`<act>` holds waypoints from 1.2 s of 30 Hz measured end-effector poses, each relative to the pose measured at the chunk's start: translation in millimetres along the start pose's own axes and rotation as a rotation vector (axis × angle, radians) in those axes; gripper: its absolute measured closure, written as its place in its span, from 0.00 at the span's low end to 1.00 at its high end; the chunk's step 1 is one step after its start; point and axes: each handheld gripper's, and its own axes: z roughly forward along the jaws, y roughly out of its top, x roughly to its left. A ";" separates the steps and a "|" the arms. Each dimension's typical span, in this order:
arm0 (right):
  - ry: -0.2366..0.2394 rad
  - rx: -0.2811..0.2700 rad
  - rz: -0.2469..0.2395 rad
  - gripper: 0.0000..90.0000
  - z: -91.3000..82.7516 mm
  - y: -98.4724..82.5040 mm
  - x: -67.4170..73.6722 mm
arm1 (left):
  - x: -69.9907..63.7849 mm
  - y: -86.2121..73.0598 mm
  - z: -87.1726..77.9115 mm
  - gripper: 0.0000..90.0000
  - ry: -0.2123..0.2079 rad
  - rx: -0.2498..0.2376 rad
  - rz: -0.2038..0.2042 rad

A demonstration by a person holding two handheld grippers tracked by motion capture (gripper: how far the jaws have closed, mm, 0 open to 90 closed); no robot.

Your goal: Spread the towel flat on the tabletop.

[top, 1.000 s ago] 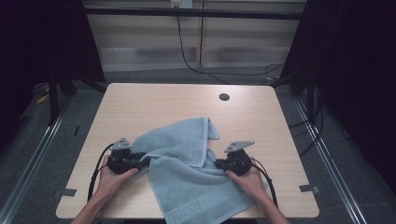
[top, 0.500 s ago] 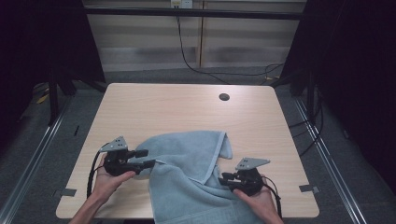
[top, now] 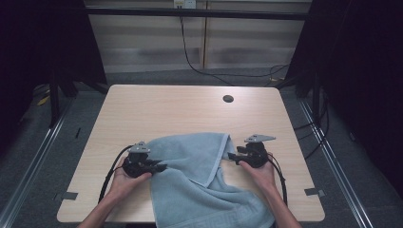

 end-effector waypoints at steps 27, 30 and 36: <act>0.076 -0.092 -0.080 0.98 -13.4 14.5 25.7 | -60.5 34.7 24.6 0.67 -0.193 -0.047 0.165; 0.079 -0.089 -0.077 0.98 -13.2 13.7 26.2 | -58.8 25.9 37.0 0.60 -0.179 0.013 0.183; 0.078 -0.072 -0.075 0.97 -8.8 11.5 24.8 | -69.3 15.5 47.9 0.54 -0.184 0.076 0.240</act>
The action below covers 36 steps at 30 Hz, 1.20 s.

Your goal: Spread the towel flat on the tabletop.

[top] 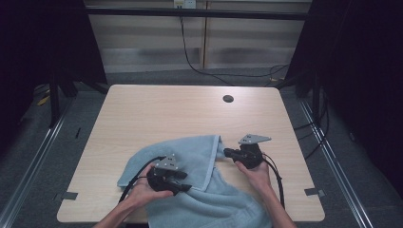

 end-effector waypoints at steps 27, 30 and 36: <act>0.012 -0.003 0.005 0.97 -1.5 -0.9 1.0 | -3.4 30.6 14.1 0.65 -0.088 -0.018 -0.044; 0.013 -0.003 0.005 0.97 -2.5 -1.2 1.1 | -9.4 29.7 23.0 0.58 -0.071 -0.001 -0.031; 0.011 0.001 0.003 0.97 -2.8 -1.9 1.6 | -15.7 26.6 31.7 0.56 -0.027 0.016 -0.003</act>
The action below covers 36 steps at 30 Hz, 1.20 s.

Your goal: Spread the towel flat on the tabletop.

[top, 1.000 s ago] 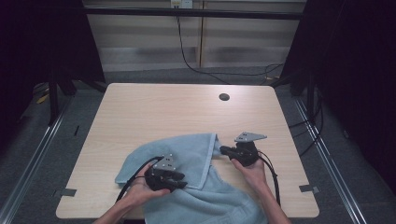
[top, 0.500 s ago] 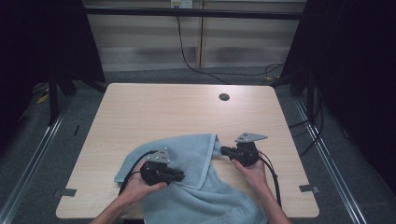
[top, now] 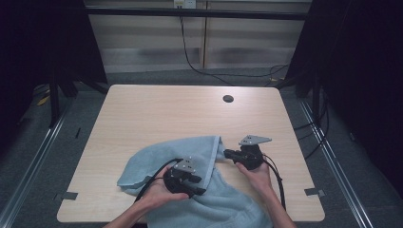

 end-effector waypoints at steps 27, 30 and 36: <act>-0.091 -0.144 -0.035 0.98 -70.5 25.3 -4.7 | 32.2 1.0 -131.7 0.94 0.149 -0.380 -0.110; -0.113 -0.179 -0.042 0.98 -84.9 37.3 -6.0 | 36.1 5.5 -151.7 0.95 0.183 -0.422 -0.106; -0.159 -0.247 -0.092 0.99 -114.3 68.8 -4.7 | 53.8 20.2 -190.9 0.95 0.269 -0.509 -0.112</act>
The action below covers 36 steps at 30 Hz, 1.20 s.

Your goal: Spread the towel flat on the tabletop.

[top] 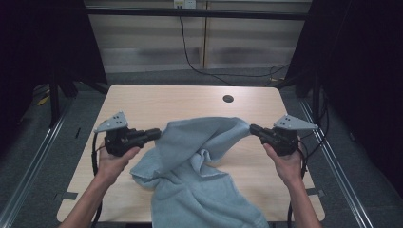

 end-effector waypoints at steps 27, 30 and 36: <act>0.067 0.173 0.020 0.71 112.4 7.6 0.0 | 99.0 -51.9 -12.1 0.63 0.264 0.131 -0.203; 0.127 0.192 0.020 0.68 103.5 -10.3 15.8 | 79.6 -63.1 -6.8 0.63 0.213 0.140 -0.172; 0.215 0.257 0.000 0.62 91.9 -51.8 42.5 | 40.0 -80.4 8.1 0.64 0.096 0.226 -0.102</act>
